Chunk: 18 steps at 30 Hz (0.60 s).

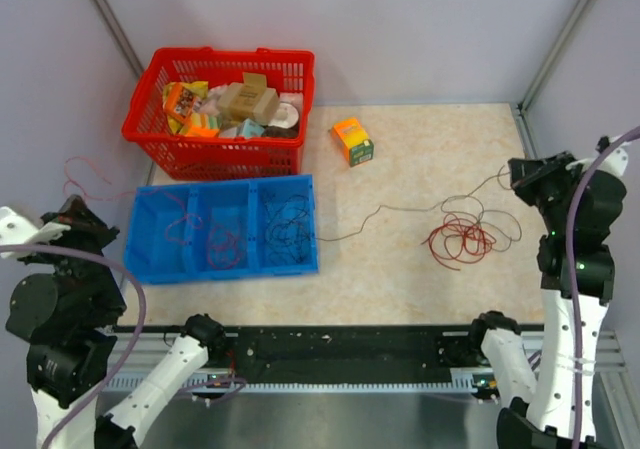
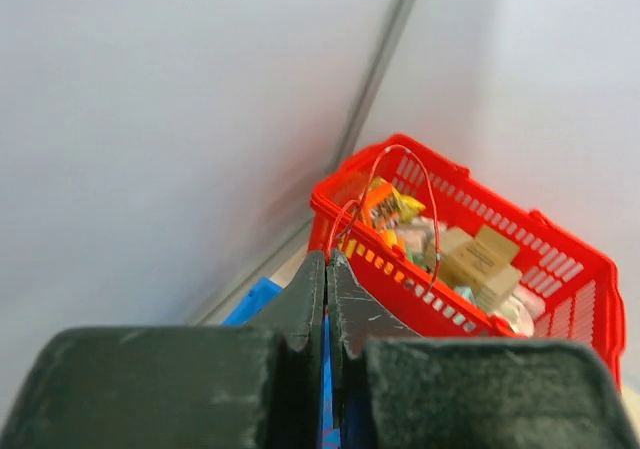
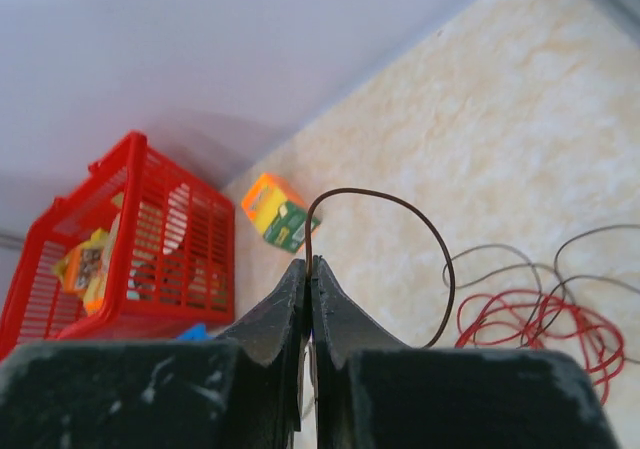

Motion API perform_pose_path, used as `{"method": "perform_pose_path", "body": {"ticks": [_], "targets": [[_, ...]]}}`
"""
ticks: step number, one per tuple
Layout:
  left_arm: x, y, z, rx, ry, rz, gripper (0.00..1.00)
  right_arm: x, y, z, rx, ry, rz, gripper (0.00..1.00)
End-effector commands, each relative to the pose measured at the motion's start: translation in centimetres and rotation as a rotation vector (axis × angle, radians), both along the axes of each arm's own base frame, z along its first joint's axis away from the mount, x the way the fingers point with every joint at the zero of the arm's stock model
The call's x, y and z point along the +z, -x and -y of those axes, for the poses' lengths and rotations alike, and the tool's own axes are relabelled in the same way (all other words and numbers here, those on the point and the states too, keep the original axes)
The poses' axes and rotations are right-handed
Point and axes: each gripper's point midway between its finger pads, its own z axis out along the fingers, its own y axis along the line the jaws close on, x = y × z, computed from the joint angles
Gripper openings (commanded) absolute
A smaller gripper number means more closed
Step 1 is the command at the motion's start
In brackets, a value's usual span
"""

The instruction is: Untangle the cables

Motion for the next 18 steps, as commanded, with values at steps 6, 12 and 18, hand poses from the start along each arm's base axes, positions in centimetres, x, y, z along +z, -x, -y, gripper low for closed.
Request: {"method": "perform_pose_path", "body": {"ticks": [6,12,18], "targets": [[1.5,4.0,-4.0,0.170,-0.021,0.092,0.00,5.5,-0.8,4.1,-0.056,-0.094,0.043,0.00],[1.6,4.5,-4.4,0.183,-0.037,0.089,0.00,7.7,-0.9,7.6,-0.119,-0.147,0.092,0.00],[2.4,5.6,-5.5,0.216,-0.054,0.092,0.00,9.9,-1.6,9.5,-0.146,-0.118,0.117,0.00]]}}
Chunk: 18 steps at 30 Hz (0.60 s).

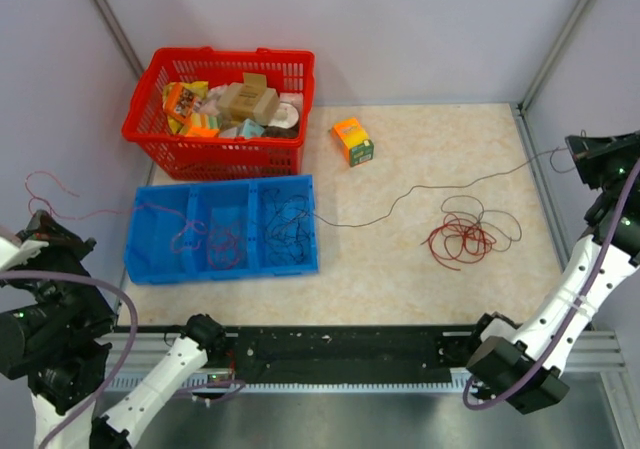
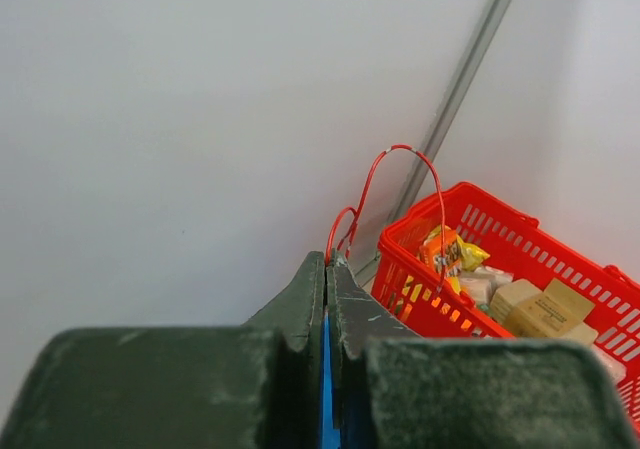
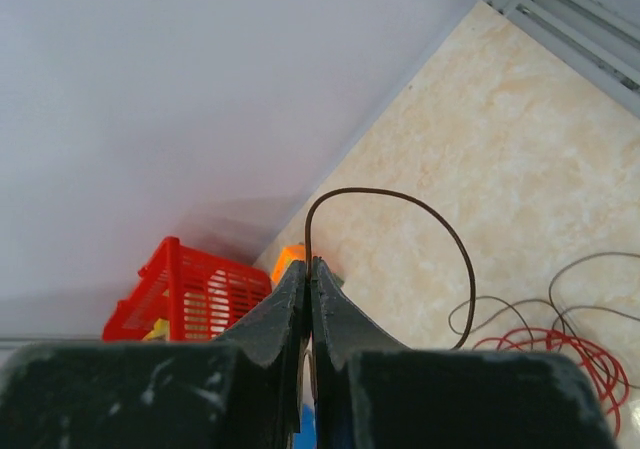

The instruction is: Untangle the cables

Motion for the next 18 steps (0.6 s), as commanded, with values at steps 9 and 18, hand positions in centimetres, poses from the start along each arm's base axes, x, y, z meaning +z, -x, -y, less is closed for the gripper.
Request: {"method": "perform_pose_path", "body": {"ticks": [9,18], "targets": [[3.0,5.2,-4.6,0.089,0.007,0.071,0.00,6.0,-1.9,3.0,-0.020,0.060,0.109,0.00],[3.9,6.5,-7.4,0.025,0.008,0.038,0.00,8.3,-5.2,3.9,0.032,0.064,0.165,0.00]]}}
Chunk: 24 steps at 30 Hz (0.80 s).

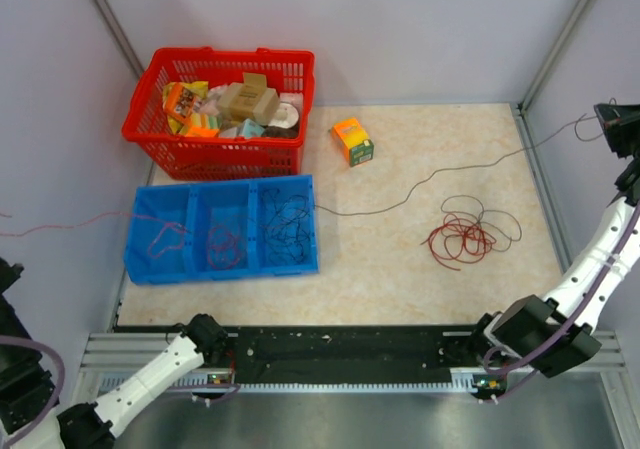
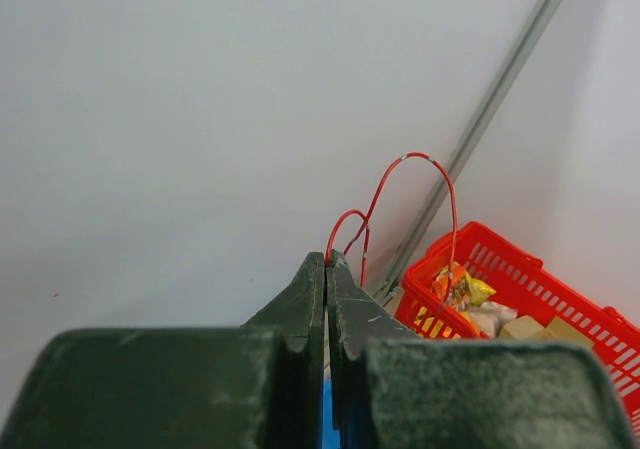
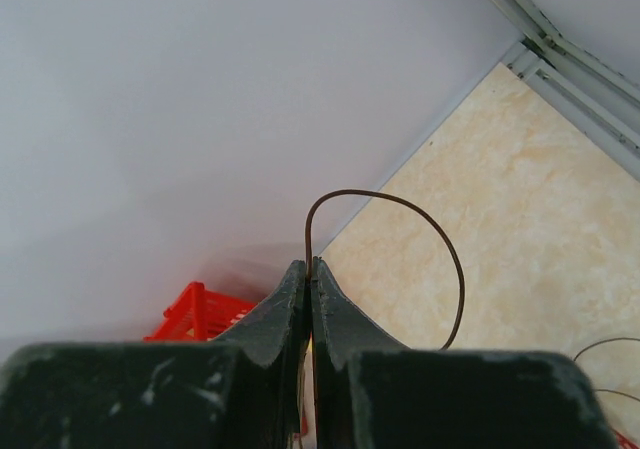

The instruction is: Untangle the cables

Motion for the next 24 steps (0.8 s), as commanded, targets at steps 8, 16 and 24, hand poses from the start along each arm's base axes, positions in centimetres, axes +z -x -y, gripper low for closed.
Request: {"method": "perform_pose_path", "body": {"ticks": [8,16,24], "targets": [[0.6,1.4,-4.4,-0.068,-0.020,-0.088,0.00,6.0,-6.0,-2.4,0.102,0.156,0.107,0.00],[-2.6,-6.5,7.0,-0.464,-0.098,-0.190,0.00,5.7,-4.9,-11.5,0.307,0.210,0.130,0.00],[-6.9,-15.0,21.5,-0.627,-0.330,-0.465,0.00,0.0,-0.9,-21.4,0.556,0.244,0.107,0.00]]}}
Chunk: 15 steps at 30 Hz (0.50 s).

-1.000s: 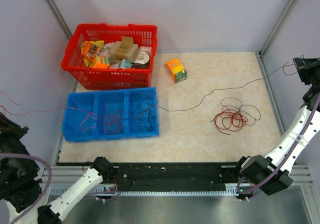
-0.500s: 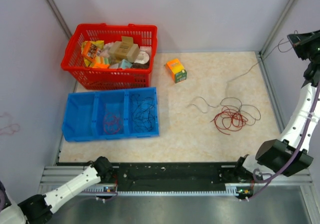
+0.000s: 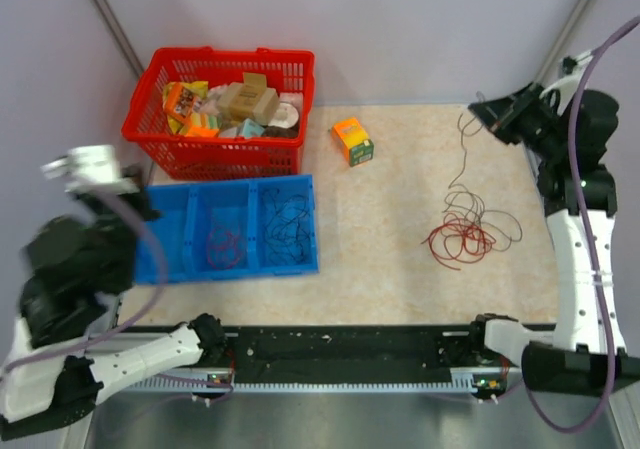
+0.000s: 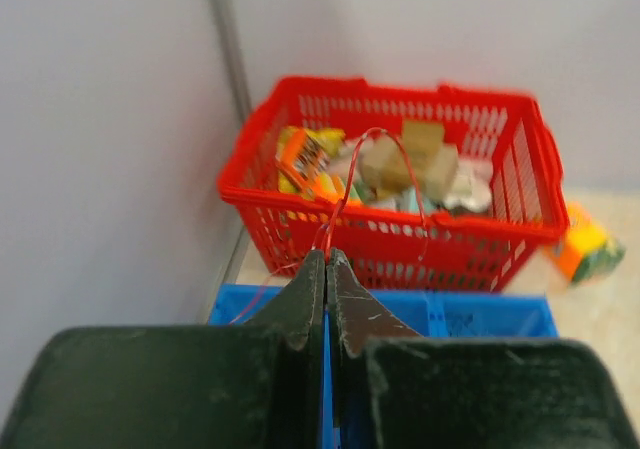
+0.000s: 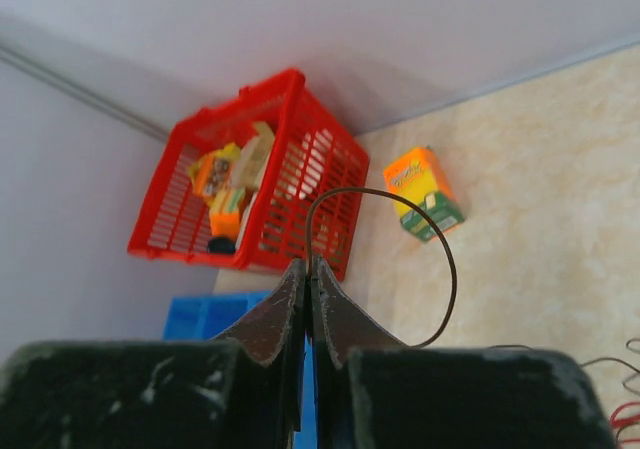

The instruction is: Untangle the cables

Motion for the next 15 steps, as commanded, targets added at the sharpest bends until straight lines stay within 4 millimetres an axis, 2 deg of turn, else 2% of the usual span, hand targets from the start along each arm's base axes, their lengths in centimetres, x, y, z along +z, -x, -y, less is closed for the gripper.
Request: {"method": "perform_pose_path", "body": {"ticks": [1,3,4,5,9,12,15], "targets": [[-4.9,-5.1,9.3,-0.134,-0.163,-0.190,0.00,-2.7,2.5,-2.7,0.061,0.056,0.022,0.00],[-6.3,-6.1,10.9,-0.142,-0.156,-0.213,0.00,-5.9,3.4,-3.5,0.084,0.035,-0.028,0.00],[-7.5,-6.6,11.4,-0.133,-0.178,-0.236,0.00,-7.7,3.9,-3.8,0.098,0.020,-0.055,0.00],[-8.8,-7.2,11.8,-0.119,-0.163,-0.256,0.00,-8.6,4.5,-4.2,0.110,0.005,-0.057,0.00],[-16.1,-10.1,11.1,-0.062,-0.119,-0.398,0.00,-13.1,6.4,-4.8,0.132,-0.029,-0.119,0.00],[-19.9,-10.9,9.8,-0.017,-0.039,-0.456,0.00,-14.4,7.4,-4.8,0.134,-0.024,-0.136,0.00],[-21.9,-10.9,9.0,0.026,0.028,-0.485,0.00,-15.2,7.9,-4.7,0.137,-0.010,-0.147,0.00]]}}
